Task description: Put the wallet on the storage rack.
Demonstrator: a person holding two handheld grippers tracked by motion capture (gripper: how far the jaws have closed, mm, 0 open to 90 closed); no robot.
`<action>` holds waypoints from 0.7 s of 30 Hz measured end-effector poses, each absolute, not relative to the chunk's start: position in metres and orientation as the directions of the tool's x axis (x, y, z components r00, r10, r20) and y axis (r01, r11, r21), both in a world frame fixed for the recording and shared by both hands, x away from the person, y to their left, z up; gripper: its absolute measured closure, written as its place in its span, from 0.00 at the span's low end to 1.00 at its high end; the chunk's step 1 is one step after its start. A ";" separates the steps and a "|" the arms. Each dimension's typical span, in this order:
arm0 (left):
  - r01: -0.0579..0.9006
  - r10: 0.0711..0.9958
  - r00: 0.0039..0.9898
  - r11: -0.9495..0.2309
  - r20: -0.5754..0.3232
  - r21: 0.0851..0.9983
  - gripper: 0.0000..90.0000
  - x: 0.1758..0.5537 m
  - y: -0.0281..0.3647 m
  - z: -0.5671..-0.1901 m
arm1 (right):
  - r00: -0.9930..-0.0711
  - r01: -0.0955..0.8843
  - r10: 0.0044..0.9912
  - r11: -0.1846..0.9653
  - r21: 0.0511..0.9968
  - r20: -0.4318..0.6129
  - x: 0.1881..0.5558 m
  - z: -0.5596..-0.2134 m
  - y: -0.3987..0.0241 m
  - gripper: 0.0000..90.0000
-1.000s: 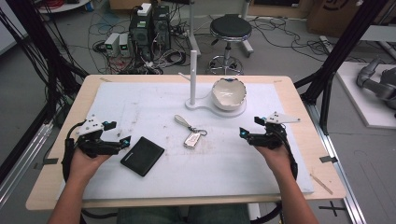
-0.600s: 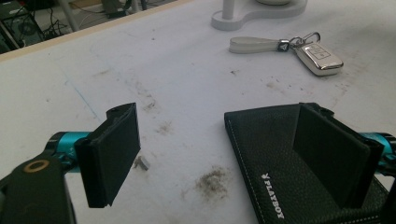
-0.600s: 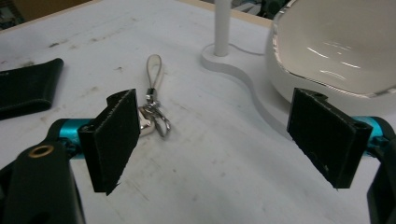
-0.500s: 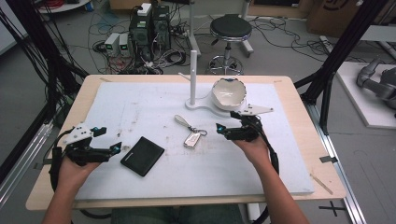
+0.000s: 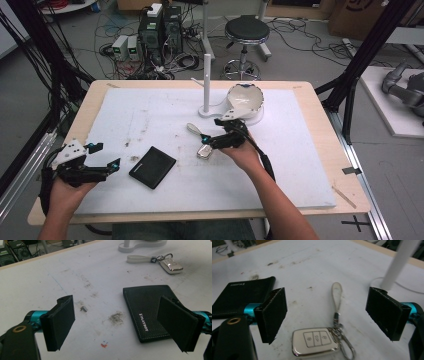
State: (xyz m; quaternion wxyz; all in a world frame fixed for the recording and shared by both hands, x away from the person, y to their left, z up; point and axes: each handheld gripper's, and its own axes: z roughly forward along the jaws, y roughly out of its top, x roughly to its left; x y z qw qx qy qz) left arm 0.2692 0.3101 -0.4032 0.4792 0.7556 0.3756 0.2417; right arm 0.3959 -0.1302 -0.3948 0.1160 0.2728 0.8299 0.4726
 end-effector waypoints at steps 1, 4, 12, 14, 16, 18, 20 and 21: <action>0.337 0.801 0.598 -0.257 0.004 0.906 0.17 0.269 0.311 -0.403 | -0.830 0.340 0.554 0.412 0.845 0.063 0.396 -0.395 -0.124 0.19; 0.336 0.802 0.597 -0.252 0.002 0.907 0.17 0.268 0.312 -0.403 | -0.849 0.324 0.525 0.419 0.848 0.065 0.399 -0.397 -0.109 0.19; 0.337 0.803 0.596 -0.249 -0.001 0.908 0.17 0.271 0.313 -0.402 | -0.882 0.310 0.467 0.472 0.825 0.064 0.400 -0.397 -0.073 0.19; 0.334 0.800 0.600 -0.250 -0.001 0.909 0.17 0.272 0.312 -0.402 | -0.888 0.312 0.455 0.489 0.815 0.068 0.399 -0.399 -0.062 0.19; 0.334 0.799 0.601 -0.251 0.000 0.909 0.17 0.272 0.312 -0.402 | -0.896 0.312 0.437 0.506 0.804 0.073 0.399 -0.403 -0.051 0.19; 0.332 0.797 0.604 -0.250 -0.002 0.909 0.17 0.272 0.311 -0.401 | -0.900 0.311 0.429 0.515 0.799 0.074 0.399 -0.405 -0.046 0.19; 0.330 0.796 0.605 -0.251 0.000 0.910 0.17 0.273 0.310 -0.401 | -0.907 0.318 0.412 0.544 0.777 0.082 0.398 -0.413 -0.033 0.19; 0.330 0.797 0.605 -0.251 0.000 0.910 0.17 0.273 0.310 -0.401 | -0.908 0.322 0.410 0.554 0.768 0.086 0.397 -0.415 -0.029 0.20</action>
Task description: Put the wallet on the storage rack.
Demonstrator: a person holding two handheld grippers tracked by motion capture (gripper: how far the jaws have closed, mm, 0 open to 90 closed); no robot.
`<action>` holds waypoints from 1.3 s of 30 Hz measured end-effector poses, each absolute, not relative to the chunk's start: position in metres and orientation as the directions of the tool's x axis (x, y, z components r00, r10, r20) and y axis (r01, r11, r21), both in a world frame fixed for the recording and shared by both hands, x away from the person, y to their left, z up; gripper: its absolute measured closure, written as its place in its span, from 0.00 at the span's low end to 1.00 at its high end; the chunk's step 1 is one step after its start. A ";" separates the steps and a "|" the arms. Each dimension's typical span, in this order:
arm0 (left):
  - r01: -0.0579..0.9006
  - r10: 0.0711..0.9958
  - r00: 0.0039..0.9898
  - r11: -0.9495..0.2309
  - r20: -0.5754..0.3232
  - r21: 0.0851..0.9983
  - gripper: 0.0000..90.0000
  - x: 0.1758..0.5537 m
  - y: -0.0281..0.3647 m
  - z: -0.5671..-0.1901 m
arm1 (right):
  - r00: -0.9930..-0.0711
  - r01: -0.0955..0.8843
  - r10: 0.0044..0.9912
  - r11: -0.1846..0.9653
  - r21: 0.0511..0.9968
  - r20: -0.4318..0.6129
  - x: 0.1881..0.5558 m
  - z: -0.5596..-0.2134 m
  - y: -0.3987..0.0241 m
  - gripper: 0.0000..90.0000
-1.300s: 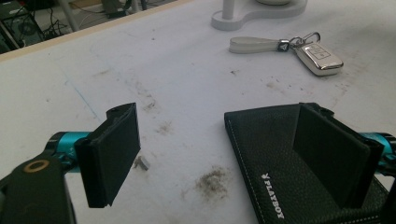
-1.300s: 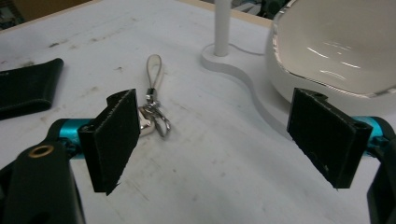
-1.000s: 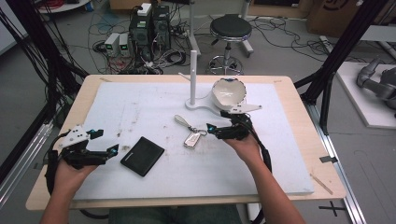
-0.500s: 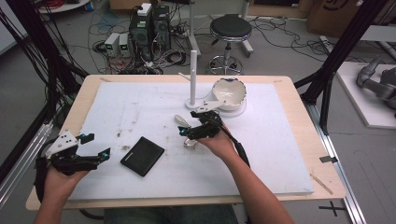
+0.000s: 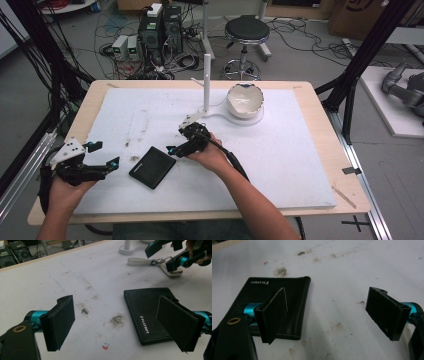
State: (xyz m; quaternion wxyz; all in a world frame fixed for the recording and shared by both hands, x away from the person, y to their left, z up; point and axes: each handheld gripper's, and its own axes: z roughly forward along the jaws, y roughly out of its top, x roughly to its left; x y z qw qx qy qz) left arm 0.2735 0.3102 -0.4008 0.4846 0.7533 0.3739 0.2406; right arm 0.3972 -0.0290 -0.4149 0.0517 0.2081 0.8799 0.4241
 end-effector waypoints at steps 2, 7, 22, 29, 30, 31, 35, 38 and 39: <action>0.332 0.797 0.604 -0.250 -0.001 0.910 0.17 0.274 0.310 -0.401 | -0.911 0.321 0.404 0.562 0.762 0.086 0.397 -0.417 -0.026 0.20; 0.333 0.793 0.609 -0.252 -0.003 0.909 0.17 0.275 0.309 -0.401 | -0.915 0.345 0.388 0.605 0.718 0.113 0.395 -0.430 -0.007 0.20; 0.332 0.795 0.607 -0.248 -0.005 0.910 0.17 0.275 0.309 -0.400 | -0.915 0.401 0.305 0.636 0.659 0.264 0.395 -0.445 0.006 0.66; 0.327 0.798 0.603 -0.255 0.007 0.910 0.17 0.274 0.308 -0.400 | -0.919 0.389 0.310 0.630 0.672 0.242 0.389 -0.442 0.004 0.83; 0.329 0.798 0.603 -0.257 0.007 0.909 0.17 0.274 0.308 -0.400 | -0.915 0.398 0.321 0.624 0.672 0.243 0.389 -0.442 0.004 0.85; 0.331 0.800 0.600 -0.256 0.007 0.908 0.17 0.275 0.308 -0.400 | -0.908 0.413 0.333 0.615 0.671 0.254 0.390 -0.442 0.004 0.88; 0.330 0.800 0.600 -0.258 0.010 0.908 0.17 0.274 0.308 -0.400 | -0.897 0.436 0.346 0.596 0.674 0.275 0.390 -0.440 0.001 0.92; 0.329 0.801 0.598 -0.257 0.010 0.909 0.17 0.274 0.310 -0.400 | -0.901 0.428 0.340 0.592 0.683 0.270 0.388 -0.435 0.000 0.93; 0.329 0.802 0.597 -0.255 0.009 0.909 0.17 0.274 0.310 -0.400 | -0.911 0.401 0.332 0.589 0.702 0.242 0.386 -0.429 -0.002 0.93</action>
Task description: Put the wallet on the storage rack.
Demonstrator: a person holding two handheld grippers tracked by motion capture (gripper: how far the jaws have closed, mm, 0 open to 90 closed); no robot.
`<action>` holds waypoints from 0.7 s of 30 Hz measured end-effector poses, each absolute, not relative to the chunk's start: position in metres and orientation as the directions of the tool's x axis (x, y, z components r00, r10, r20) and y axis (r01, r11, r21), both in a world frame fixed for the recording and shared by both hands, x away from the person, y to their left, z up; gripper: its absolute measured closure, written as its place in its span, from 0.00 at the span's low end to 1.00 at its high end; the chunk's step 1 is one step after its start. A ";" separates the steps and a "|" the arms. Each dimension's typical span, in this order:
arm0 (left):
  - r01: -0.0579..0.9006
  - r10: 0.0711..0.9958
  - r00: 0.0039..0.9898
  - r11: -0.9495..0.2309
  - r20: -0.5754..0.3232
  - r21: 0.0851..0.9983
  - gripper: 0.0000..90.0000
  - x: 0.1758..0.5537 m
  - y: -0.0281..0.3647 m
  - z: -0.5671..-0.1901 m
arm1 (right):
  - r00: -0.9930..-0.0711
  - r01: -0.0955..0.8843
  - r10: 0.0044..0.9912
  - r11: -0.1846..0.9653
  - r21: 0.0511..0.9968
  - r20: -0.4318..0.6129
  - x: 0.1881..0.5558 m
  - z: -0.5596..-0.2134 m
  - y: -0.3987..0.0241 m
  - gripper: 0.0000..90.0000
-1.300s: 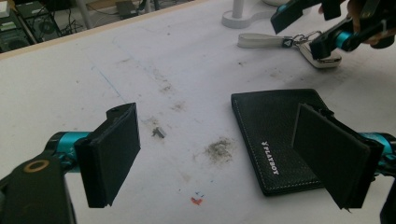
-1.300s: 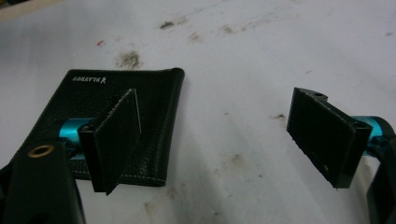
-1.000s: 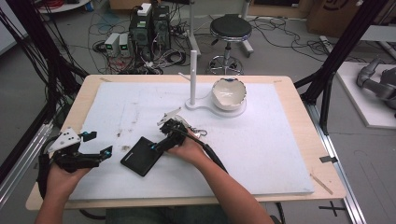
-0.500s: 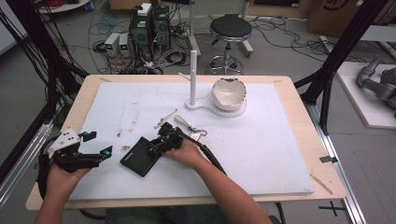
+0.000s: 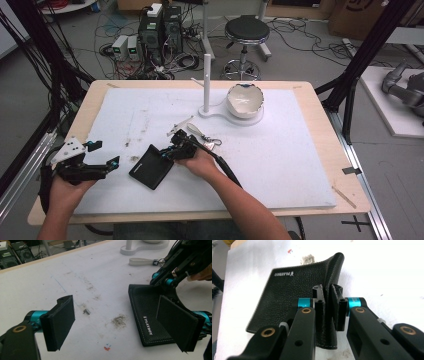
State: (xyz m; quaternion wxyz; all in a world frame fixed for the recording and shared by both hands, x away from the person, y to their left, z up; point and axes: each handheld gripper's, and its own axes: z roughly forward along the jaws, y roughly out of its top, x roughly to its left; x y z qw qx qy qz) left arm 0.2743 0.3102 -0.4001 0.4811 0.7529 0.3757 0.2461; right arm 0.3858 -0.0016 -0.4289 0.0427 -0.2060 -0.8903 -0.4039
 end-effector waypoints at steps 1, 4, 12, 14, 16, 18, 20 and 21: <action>0.329 0.802 0.597 -0.255 0.009 0.909 0.17 0.274 0.310 -0.400 | -0.911 0.401 0.332 0.589 0.702 0.242 0.386 -0.429 -0.002 0.93; 0.322 0.806 0.592 -0.248 0.011 0.914 0.17 0.275 0.310 -0.399 | -0.916 0.379 0.341 0.561 0.736 0.212 0.384 -0.415 -0.011 0.93; 0.322 0.803 0.595 -0.247 0.008 0.914 0.17 0.277 0.308 -0.399 | -0.909 0.352 0.384 0.493 0.796 0.164 0.384 -0.383 -0.044 0.94; 0.320 0.797 0.604 -0.245 0.002 0.915 0.17 0.279 0.306 -0.400 | -0.903 0.347 0.403 0.487 0.801 0.146 0.385 -0.377 -0.054 0.94; 0.317 0.794 0.608 -0.243 0.000 0.917 0.17 0.279 0.305 -0.400 | -0.898 0.341 0.419 0.472 0.813 0.134 0.385 -0.371 -0.064 0.94; 0.316 0.790 0.613 -0.244 -0.001 0.917 0.17 0.282 0.304 -0.400 | -0.896 0.336 0.427 0.469 0.817 0.124 0.384 -0.368 -0.069 0.94; 0.314 0.787 0.617 -0.241 -0.004 0.918 0.17 0.283 0.302 -0.400 | -0.888 0.326 0.448 0.448 0.833 0.106 0.383 -0.359 -0.082 0.94; 0.315 0.787 0.617 -0.241 -0.005 0.918 0.17 0.284 0.301 -0.400 | -0.888 0.326 0.448 0.448 0.833 0.106 0.383 -0.359 -0.082 0.94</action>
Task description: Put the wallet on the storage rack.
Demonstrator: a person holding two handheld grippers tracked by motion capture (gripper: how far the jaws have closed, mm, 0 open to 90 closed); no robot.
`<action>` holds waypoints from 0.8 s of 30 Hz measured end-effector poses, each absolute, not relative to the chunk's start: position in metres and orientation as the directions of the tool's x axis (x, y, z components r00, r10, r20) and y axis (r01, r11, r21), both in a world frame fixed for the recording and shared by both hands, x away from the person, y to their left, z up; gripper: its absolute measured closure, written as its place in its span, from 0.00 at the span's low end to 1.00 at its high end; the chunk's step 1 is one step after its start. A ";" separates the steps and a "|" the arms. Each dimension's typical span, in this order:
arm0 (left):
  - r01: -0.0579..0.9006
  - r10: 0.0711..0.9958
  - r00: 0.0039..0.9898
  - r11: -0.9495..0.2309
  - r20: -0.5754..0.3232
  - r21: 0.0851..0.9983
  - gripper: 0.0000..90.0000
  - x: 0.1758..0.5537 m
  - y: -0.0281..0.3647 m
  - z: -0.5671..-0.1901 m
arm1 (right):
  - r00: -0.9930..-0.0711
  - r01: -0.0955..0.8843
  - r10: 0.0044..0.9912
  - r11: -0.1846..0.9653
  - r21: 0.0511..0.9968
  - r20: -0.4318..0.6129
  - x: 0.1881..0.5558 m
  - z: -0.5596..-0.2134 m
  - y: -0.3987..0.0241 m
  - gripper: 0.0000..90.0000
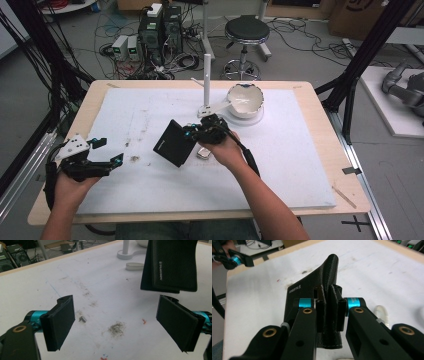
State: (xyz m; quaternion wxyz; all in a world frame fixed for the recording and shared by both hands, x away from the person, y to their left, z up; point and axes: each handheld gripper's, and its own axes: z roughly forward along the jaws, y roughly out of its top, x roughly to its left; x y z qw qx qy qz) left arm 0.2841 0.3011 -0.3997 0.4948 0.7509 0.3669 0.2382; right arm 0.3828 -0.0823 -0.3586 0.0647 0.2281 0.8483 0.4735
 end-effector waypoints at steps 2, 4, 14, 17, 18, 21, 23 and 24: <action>0.313 0.781 0.624 -0.241 -0.008 0.918 0.17 0.287 0.299 -0.400 | -0.877 0.318 0.471 0.428 0.846 0.092 0.383 -0.350 -0.097 0.94; 0.313 0.778 0.628 -0.241 -0.010 0.919 0.17 0.290 0.296 -0.400 | -0.866 0.320 0.492 0.414 0.852 0.086 0.383 -0.345 -0.107 0.94; 0.306 0.752 0.659 -0.256 -0.010 0.917 0.17 0.305 0.281 -0.401 | -0.816 0.303 0.577 0.383 0.873 0.030 0.388 -0.320 -0.150 0.94; 0.304 0.744 0.668 -0.258 -0.012 0.917 0.17 0.309 0.276 -0.401 | -0.797 0.298 0.604 0.377 0.877 0.011 0.390 -0.313 -0.161 0.94; 0.301 0.737 0.676 -0.263 -0.011 0.916 0.17 0.312 0.273 -0.400 | -0.786 0.299 0.619 0.375 0.877 0.003 0.391 -0.309 -0.167 0.94; 0.299 0.731 0.683 -0.265 -0.011 0.917 0.17 0.315 0.269 -0.400 | -0.770 0.295 0.638 0.374 0.879 -0.013 0.394 -0.304 -0.177 0.94; 0.296 0.728 0.685 -0.267 -0.010 0.917 0.17 0.316 0.268 -0.400 | -0.762 0.297 0.648 0.372 0.879 -0.017 0.394 -0.301 -0.180 0.94; 0.297 0.727 0.687 -0.267 -0.011 0.917 0.17 0.316 0.267 -0.400 | -0.755 0.295 0.655 0.374 0.879 -0.025 0.395 -0.299 -0.184 0.94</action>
